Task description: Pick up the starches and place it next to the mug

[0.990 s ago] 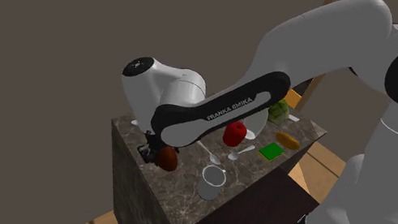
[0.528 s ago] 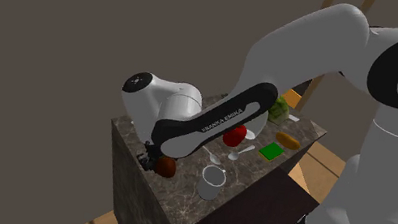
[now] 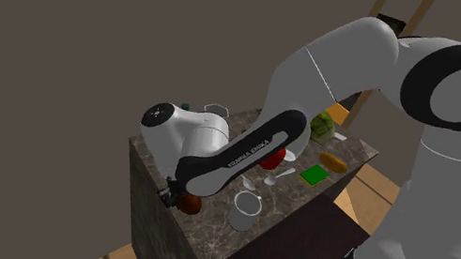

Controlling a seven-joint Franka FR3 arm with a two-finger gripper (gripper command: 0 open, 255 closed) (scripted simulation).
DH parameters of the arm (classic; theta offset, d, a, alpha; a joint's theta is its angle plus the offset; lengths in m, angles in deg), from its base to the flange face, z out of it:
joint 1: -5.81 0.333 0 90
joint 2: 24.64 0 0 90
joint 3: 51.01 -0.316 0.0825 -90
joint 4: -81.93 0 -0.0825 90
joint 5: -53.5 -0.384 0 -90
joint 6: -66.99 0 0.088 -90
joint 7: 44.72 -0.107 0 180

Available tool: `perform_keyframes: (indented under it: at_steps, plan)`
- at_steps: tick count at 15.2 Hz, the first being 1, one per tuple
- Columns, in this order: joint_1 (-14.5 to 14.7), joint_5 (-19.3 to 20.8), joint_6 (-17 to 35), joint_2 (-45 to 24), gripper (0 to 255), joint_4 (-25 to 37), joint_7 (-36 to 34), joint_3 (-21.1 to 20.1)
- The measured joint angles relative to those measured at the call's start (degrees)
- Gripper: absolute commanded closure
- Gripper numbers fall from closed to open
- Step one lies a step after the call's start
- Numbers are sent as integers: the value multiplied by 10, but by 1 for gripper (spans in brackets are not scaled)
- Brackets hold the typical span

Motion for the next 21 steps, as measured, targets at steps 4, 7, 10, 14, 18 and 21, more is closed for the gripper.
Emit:
perform_keyframes:
  at_steps: [4, 7, 10, 14, 18, 21]
  plan:
    - [3, 11, 20, -22, 255, 0, -11, 5]
    - [6, 20, 34, -40, 255, 4, -17, 10]
    - [7, 22, 38, -43, 255, 5, -20, 10]
    - [7, 22, 39, -42, 0, 3, -20, 10]
    - [6, 23, 39, -44, 0, 2, -19, 11]
    - [6, 19, 31, -40, 0, 6, -17, 9]
